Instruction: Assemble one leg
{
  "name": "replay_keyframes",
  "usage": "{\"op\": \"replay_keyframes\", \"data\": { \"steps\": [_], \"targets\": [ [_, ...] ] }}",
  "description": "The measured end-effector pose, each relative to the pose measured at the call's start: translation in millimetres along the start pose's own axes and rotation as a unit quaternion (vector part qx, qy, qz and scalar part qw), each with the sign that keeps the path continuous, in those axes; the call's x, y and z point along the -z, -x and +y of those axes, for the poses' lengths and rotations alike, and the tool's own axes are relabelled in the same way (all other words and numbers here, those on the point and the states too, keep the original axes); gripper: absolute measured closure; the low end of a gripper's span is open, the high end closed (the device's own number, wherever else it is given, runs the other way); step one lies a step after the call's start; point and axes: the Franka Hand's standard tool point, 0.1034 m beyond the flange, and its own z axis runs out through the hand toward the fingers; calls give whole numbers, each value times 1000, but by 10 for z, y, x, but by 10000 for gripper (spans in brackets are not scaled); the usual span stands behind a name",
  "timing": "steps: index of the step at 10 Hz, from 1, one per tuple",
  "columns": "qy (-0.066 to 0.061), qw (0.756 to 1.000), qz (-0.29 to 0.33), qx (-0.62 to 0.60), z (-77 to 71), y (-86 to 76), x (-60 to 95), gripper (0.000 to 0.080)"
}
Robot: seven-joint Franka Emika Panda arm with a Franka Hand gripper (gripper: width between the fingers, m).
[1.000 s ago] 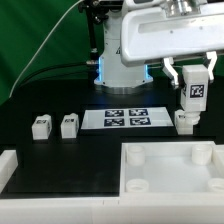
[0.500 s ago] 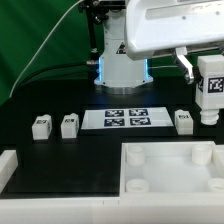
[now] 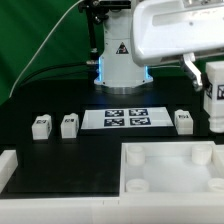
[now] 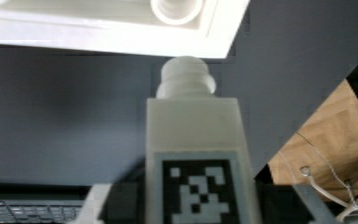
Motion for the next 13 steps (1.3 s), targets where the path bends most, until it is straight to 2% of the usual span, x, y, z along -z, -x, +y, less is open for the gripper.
{"op": "replay_keyframes", "data": {
  "steps": [1, 2, 3, 6, 10, 13],
  "targets": [
    [0, 1000, 0, -1, 38, -22, -80, 506],
    [1, 1000, -2, -5, 60, 32, -181, 506],
    [0, 1000, 0, -5, 22, 138, -301, 506],
    [0, 1000, -7, -8, 27, 310, -483, 506],
    [-4, 1000, -13, -7, -22, 378, -563, 506],
    [-1, 1000, -12, -10, 12, 456, -631, 506]
  ]
}}
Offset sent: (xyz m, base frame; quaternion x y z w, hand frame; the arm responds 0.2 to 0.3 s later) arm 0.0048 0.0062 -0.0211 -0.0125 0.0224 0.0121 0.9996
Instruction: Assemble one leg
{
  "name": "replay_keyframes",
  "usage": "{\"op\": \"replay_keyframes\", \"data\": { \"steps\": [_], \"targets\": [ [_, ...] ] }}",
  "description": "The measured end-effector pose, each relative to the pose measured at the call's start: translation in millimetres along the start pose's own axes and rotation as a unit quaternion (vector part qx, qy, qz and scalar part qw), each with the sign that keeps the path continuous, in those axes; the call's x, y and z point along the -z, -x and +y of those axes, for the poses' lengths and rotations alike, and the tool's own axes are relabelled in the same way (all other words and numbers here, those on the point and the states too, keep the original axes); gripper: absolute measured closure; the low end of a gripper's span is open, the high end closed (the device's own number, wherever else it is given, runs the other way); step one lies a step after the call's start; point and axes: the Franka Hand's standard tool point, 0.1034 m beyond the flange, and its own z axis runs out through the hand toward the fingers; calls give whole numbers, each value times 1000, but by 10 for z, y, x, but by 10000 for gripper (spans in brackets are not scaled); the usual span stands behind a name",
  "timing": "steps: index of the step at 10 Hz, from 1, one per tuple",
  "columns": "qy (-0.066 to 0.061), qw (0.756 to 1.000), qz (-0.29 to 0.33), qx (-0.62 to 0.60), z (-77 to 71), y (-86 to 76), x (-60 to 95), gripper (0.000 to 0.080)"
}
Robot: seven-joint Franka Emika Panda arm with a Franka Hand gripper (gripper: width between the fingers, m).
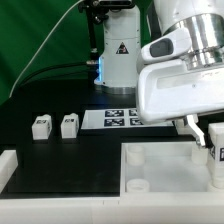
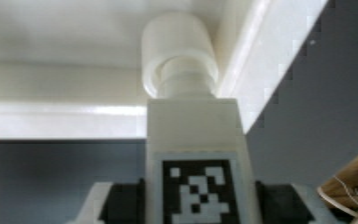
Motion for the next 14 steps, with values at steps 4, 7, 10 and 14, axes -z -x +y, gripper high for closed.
{"op": "replay_keyframes", "data": {
  "steps": [4, 7, 10, 14],
  "targets": [
    [1, 1000, -2, -1, 4, 98, -76, 506],
    [0, 1000, -5, -2, 7, 92, -73, 506],
    [-1, 1000, -12, -2, 4, 121, -85, 206],
    [-1, 1000, -12, -2, 4, 124, -87, 153]
  ]
}}
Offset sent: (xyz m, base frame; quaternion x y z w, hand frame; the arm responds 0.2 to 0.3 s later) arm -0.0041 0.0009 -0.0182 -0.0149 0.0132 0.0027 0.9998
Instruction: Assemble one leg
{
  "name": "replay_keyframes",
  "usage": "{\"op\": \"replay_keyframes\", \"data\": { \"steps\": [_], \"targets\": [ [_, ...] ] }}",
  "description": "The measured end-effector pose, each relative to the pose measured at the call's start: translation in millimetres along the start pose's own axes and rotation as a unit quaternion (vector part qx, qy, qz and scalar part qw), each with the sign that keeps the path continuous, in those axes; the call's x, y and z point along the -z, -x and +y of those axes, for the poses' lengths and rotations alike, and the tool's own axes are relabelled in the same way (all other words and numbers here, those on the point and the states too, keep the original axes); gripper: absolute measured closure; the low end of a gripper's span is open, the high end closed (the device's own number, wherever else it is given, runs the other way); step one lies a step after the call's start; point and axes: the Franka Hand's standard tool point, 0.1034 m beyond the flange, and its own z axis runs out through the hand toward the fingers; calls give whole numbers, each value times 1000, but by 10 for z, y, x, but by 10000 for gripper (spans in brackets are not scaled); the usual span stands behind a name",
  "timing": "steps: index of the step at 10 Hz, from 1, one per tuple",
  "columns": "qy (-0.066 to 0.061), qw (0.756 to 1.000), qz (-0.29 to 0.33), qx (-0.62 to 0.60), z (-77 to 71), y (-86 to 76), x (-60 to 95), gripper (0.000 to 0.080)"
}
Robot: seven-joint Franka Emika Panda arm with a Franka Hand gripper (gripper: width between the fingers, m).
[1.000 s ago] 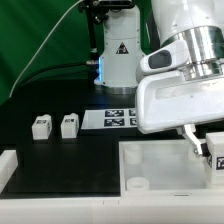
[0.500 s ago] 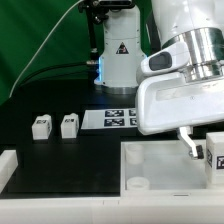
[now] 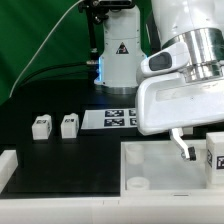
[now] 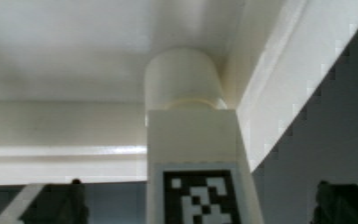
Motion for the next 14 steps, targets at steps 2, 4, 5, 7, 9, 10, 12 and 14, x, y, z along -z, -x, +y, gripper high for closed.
{"op": "replay_keyframes", "data": {
  "steps": [2, 4, 5, 7, 9, 10, 12, 14],
  "targets": [
    [-1, 1000, -6, 0, -8, -7, 11, 151],
    [-7, 1000, -24, -2, -45, -206, 222, 151],
    [-12, 999, -49, -2, -69, -242, 261, 151],
    [-11, 998, -65, -4, 14, -341, 237, 151],
    [-18, 993, -114, -6, 22, -226, 189, 151],
    [-18, 993, -114, -6, 22, -226, 189, 151],
    [-18, 993, -114, -6, 22, -226, 189, 151],
    [-18, 993, -114, -6, 22, -226, 189, 151]
  ]
}}
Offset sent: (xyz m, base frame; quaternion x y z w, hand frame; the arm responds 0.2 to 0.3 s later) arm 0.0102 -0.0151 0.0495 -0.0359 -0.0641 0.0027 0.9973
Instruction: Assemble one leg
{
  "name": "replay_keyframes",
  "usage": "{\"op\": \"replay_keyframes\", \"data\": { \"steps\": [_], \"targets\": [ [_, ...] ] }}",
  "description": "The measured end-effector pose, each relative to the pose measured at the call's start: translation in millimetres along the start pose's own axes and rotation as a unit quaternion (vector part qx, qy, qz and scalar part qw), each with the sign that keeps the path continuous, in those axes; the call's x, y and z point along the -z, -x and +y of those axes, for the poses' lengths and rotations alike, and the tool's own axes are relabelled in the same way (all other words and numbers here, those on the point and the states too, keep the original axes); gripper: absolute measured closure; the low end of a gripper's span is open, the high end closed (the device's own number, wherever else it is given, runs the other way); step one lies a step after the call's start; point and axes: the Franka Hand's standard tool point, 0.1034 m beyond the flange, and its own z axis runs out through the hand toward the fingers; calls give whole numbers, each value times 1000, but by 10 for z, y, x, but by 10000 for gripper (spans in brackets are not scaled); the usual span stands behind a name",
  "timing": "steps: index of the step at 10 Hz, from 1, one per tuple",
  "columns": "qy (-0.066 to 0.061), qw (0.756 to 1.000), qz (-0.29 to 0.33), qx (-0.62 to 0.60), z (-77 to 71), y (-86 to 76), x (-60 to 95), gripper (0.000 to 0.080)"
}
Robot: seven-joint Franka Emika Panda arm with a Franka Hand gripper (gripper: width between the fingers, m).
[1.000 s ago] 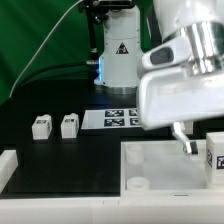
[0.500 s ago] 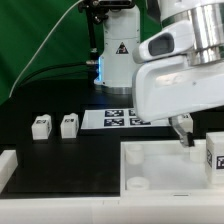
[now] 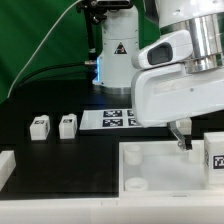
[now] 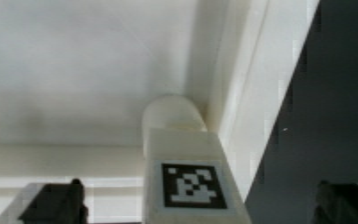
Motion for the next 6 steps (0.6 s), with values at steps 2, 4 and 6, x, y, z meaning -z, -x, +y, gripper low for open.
{"op": "replay_keyframes", "data": {
  "steps": [2, 4, 6],
  "targets": [
    [0, 1000, 0, 0, 0, 0, 0, 151],
    [0, 1000, 0, 0, 0, 0, 0, 151],
    [-18, 996, -91, -5, -28, 165, -36, 151]
  ]
}}
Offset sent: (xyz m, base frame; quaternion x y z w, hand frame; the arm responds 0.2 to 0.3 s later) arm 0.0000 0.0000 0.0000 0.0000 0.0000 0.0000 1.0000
